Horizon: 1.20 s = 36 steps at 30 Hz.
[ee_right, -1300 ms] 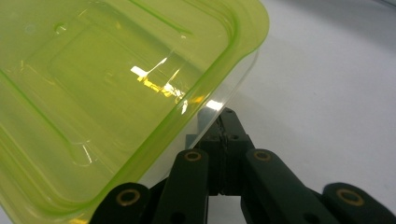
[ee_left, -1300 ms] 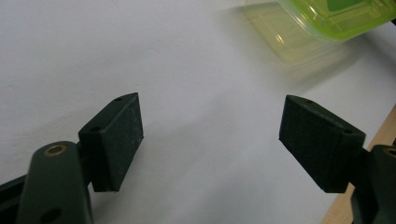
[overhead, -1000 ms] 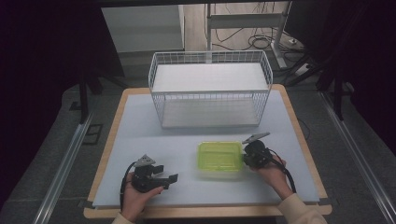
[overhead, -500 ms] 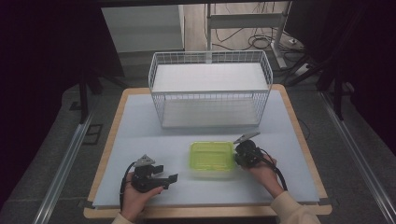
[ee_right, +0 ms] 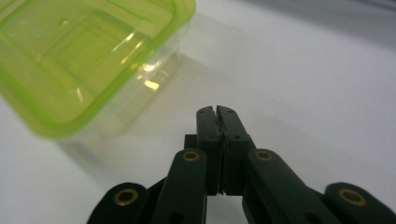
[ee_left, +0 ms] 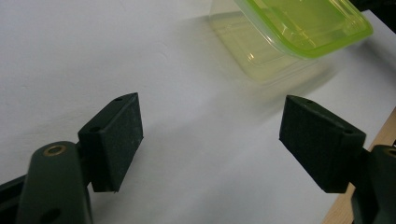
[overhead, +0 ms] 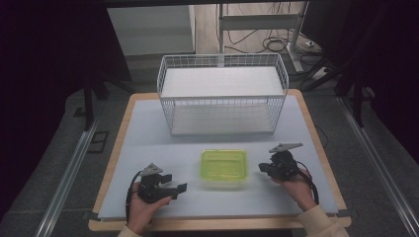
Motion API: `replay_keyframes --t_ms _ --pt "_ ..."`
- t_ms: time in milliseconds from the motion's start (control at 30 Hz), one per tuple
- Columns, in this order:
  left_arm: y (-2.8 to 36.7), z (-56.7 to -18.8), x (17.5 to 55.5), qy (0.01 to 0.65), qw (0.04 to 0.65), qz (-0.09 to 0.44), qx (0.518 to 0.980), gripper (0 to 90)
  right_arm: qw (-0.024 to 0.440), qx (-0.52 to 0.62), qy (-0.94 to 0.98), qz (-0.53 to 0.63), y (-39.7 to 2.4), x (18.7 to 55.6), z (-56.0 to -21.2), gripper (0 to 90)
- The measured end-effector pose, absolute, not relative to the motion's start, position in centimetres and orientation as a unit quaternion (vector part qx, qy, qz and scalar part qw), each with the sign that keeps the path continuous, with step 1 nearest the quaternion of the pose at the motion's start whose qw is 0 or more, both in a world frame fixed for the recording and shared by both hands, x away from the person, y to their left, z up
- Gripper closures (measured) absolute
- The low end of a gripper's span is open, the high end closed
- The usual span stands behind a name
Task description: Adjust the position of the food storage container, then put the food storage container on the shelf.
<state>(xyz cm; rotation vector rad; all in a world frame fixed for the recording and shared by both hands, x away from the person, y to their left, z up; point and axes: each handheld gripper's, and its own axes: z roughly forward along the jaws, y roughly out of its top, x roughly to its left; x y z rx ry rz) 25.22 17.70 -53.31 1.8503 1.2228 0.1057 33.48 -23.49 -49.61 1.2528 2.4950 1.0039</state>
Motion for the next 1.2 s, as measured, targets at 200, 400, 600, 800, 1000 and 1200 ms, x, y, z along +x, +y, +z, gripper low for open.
replay_keyframes --t_ms 200,400,600,800,1000,1200 --pt "17.8 -53.0 25.3 0.498 0.452 0.038 0.739 21.6 0.069 0.428 0.822 0.369 -25.3 32.9 -49.7 65.9" --pt "17.6 -52.0 25.9 0.500 0.464 0.014 0.731 24.8 0.057 0.429 0.805 0.405 -25.5 32.6 -49.2 41.5" --pt "16.8 -51.7 27.6 0.503 0.480 -0.042 0.718 26.0 -0.005 0.435 0.776 0.457 -25.9 32.8 -49.2 35.5" --pt "16.4 -51.8 28.8 0.508 0.489 -0.076 0.704 26.0 -0.026 0.450 0.766 0.458 -25.6 33.1 -49.3 39.6" --pt "16.1 -52.2 30.4 0.521 0.500 -0.119 0.682 26.4 -0.058 0.466 0.751 0.464 -25.1 33.8 -49.6 42.4" --pt "15.8 -52.5 31.8 0.525 0.502 -0.137 0.673 27.7 -0.079 0.474 0.745 0.462 -23.9 34.9 -50.0 45.0"
